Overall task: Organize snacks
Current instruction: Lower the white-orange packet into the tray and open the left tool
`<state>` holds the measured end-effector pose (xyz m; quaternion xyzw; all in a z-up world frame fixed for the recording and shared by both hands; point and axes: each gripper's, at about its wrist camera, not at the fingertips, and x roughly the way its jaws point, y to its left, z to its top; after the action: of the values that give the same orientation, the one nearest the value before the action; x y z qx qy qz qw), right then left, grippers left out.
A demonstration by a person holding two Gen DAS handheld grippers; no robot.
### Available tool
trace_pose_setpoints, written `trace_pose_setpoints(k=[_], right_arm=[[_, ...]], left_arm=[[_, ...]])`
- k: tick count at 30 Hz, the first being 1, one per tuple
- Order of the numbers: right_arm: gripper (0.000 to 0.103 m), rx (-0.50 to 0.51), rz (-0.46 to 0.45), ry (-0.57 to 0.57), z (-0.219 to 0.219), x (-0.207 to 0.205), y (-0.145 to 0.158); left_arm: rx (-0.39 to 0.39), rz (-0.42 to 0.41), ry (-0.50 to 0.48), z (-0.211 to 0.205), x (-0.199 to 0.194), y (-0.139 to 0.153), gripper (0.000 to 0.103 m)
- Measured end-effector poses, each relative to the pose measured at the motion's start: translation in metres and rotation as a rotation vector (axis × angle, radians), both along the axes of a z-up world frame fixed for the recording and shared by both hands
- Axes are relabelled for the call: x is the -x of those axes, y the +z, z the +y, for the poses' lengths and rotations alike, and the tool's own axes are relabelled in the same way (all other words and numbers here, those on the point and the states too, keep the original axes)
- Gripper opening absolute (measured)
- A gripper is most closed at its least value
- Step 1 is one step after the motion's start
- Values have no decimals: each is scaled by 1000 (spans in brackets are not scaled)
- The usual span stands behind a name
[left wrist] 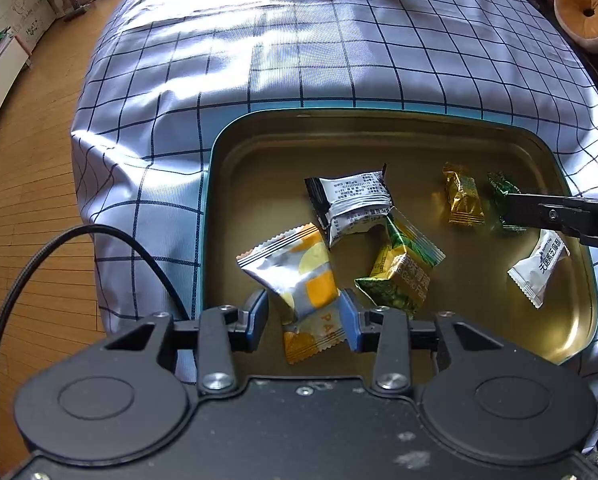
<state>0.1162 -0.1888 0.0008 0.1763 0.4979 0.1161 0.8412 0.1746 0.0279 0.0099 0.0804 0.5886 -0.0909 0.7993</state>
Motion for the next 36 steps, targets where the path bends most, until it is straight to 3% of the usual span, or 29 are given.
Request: trace_pose_setpoints(k=[36], right_arm=[[37,-11,85,-19,-5,-8,-17]], left_arm=[[1,47,-17,-4,-10,-8,42]])
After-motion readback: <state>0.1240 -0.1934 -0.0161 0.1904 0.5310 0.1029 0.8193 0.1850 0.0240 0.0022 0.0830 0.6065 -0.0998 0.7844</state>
